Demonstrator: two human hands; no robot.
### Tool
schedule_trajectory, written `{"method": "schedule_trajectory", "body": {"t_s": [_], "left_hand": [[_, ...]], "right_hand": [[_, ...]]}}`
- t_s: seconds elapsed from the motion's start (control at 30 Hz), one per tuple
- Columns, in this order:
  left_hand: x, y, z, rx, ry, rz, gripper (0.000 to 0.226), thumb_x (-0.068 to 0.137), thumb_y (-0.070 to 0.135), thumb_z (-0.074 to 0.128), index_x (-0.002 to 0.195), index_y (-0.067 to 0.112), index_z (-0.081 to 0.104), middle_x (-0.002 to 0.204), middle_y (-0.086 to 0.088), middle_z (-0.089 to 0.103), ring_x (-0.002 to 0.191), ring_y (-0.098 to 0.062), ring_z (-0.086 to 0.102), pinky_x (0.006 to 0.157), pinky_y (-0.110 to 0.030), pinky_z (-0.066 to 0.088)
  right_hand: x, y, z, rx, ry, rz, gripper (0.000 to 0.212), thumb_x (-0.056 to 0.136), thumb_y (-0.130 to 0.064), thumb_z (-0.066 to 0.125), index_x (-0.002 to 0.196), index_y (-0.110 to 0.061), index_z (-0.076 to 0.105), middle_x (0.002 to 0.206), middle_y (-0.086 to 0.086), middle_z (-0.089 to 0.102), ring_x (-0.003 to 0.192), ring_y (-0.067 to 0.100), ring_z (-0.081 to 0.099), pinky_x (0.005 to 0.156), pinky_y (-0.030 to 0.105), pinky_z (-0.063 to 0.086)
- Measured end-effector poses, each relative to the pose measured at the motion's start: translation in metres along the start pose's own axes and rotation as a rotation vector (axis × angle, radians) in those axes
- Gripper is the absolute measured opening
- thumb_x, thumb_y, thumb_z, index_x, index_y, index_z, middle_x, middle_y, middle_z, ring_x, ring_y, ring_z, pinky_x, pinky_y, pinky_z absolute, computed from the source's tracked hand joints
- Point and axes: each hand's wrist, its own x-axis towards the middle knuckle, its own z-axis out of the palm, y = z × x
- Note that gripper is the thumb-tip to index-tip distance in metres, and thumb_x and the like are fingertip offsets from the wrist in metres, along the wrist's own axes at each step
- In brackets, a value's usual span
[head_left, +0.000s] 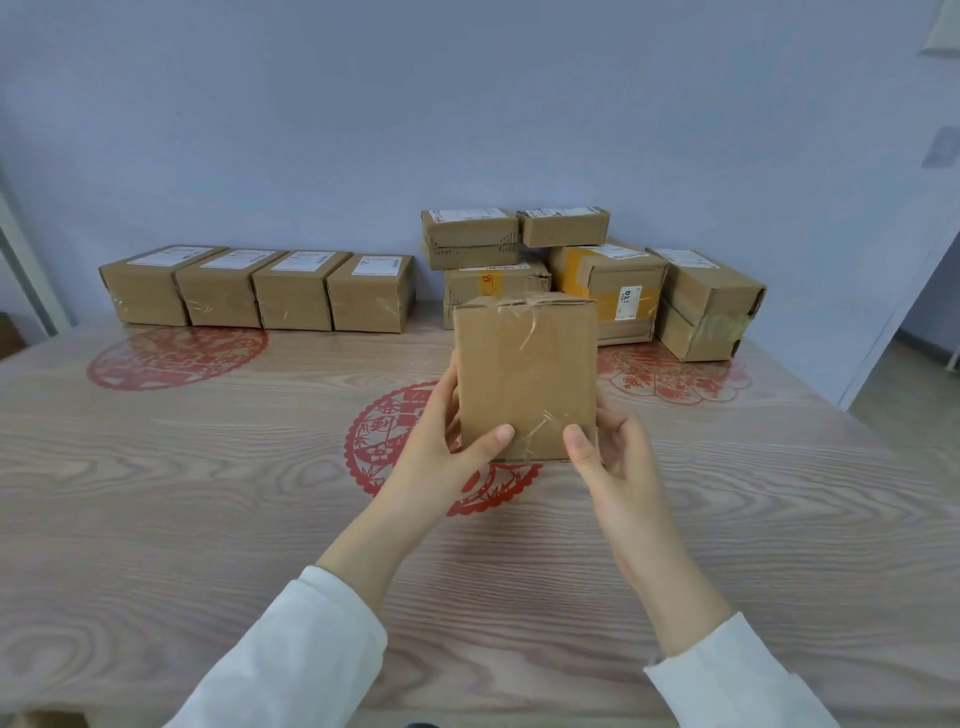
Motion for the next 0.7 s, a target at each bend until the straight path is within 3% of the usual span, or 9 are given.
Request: {"method": "schedule_trajectory", "body": {"t_s": [0.1, 0.17, 0.27, 0.47, 0.7], "left_hand": [[0.0, 0.005, -0.002, 0.044, -0.002, 0.021, 0.092, 0.072, 0.041, 0.067, 0.15, 0.032, 0.02, 0.141, 0.012, 0.046, 0.125, -0.003, 0.049, 0.098, -0.023, 0.048], [0.0, 0.006, -0.003, 0.051, 0.004, 0.027, 0.091, 0.071, 0.041, 0.067, 0.149, 0.033, 0.02, 0.14, 0.014, 0.045, 0.124, -0.002, 0.048, 0.095, -0.021, 0.049], [-0.001, 0.008, -0.004, 0.055, -0.003, 0.03, 0.092, 0.07, 0.04, 0.068, 0.148, 0.034, 0.02, 0.139, 0.016, 0.044, 0.124, -0.001, 0.048, 0.095, -0.021, 0.05], [-0.003, 0.01, -0.003, 0.059, 0.007, 0.038, 0.096, 0.068, 0.037, 0.071, 0.148, 0.032, 0.018, 0.131, 0.019, 0.045, 0.116, 0.005, 0.048, 0.086, -0.012, 0.05], [-0.003, 0.013, -0.001, 0.07, 0.039, 0.048, 0.088, 0.08, 0.023, 0.071, 0.149, 0.027, 0.018, 0.12, 0.027, 0.044, 0.103, 0.018, 0.048, 0.075, -0.002, 0.045]], "right_hand": [[0.001, 0.0, -0.001, 0.009, -0.042, -0.03, 0.045, 0.07, -0.037, 0.062, 0.112, -0.027, 0.047, 0.127, -0.004, 0.056, 0.106, -0.008, 0.057, 0.085, 0.011, 0.048], [0.001, -0.002, -0.001, -0.005, -0.086, -0.038, 0.066, 0.068, -0.044, 0.064, 0.129, -0.03, 0.041, 0.127, -0.015, 0.054, 0.111, -0.005, 0.056, 0.089, 0.016, 0.049], [0.001, -0.003, 0.0, -0.04, -0.109, -0.038, 0.084, 0.066, -0.05, 0.065, 0.142, -0.024, 0.039, 0.129, -0.011, 0.058, 0.116, 0.001, 0.056, 0.094, 0.022, 0.049], [0.001, -0.005, 0.004, -0.052, -0.076, -0.045, 0.078, 0.076, -0.019, 0.072, 0.145, -0.018, 0.035, 0.133, -0.001, 0.054, 0.12, 0.006, 0.053, 0.084, 0.009, 0.048], [0.001, -0.005, 0.005, -0.051, -0.07, -0.074, 0.073, 0.08, -0.009, 0.07, 0.142, -0.022, 0.035, 0.132, -0.001, 0.053, 0.121, 0.006, 0.052, 0.094, 0.017, 0.048]]}}
